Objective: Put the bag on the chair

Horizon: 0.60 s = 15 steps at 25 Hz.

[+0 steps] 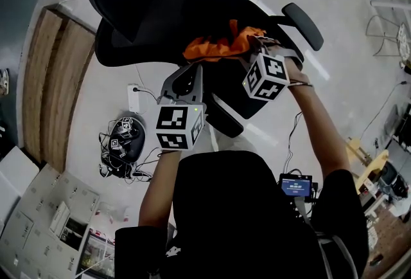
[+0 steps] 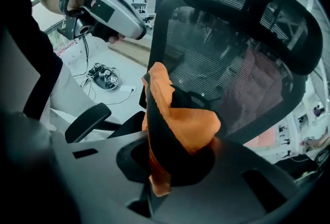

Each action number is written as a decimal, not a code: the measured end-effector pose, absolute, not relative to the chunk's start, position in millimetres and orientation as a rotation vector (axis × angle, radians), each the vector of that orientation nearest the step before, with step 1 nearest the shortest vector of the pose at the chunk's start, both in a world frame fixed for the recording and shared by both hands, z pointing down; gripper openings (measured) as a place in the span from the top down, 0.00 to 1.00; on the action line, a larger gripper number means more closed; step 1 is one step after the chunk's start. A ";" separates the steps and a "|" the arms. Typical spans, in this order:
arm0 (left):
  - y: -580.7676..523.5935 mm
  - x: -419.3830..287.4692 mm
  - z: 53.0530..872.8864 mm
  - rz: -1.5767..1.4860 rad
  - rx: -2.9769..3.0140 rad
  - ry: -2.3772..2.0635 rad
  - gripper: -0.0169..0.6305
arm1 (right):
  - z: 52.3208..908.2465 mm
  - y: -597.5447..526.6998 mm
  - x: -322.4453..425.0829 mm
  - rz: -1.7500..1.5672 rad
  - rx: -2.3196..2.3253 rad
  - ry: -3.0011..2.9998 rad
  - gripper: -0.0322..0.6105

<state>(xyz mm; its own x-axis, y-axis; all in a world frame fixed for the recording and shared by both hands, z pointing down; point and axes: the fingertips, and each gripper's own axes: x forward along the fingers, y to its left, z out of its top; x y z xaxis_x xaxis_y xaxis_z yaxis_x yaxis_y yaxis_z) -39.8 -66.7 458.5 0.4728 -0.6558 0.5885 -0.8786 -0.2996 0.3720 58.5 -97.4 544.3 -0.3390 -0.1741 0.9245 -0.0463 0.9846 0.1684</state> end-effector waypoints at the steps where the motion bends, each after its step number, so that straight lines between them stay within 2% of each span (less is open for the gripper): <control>1: -68.5 -39.7 460.5 0.431 2.056 -1.264 0.96 | 546.1 -100.2 57.8 -0.136 0.160 -1.914 0.92; 11: -91.6 -41.0 484.8 0.440 2.030 -1.226 0.96 | 567.3 -143.0 49.1 -0.153 0.189 -1.888 0.90; 15: -98.8 -39.6 492.3 0.443 2.031 -1.205 0.96 | 580.6 -155.2 48.3 -0.160 0.222 -1.876 0.85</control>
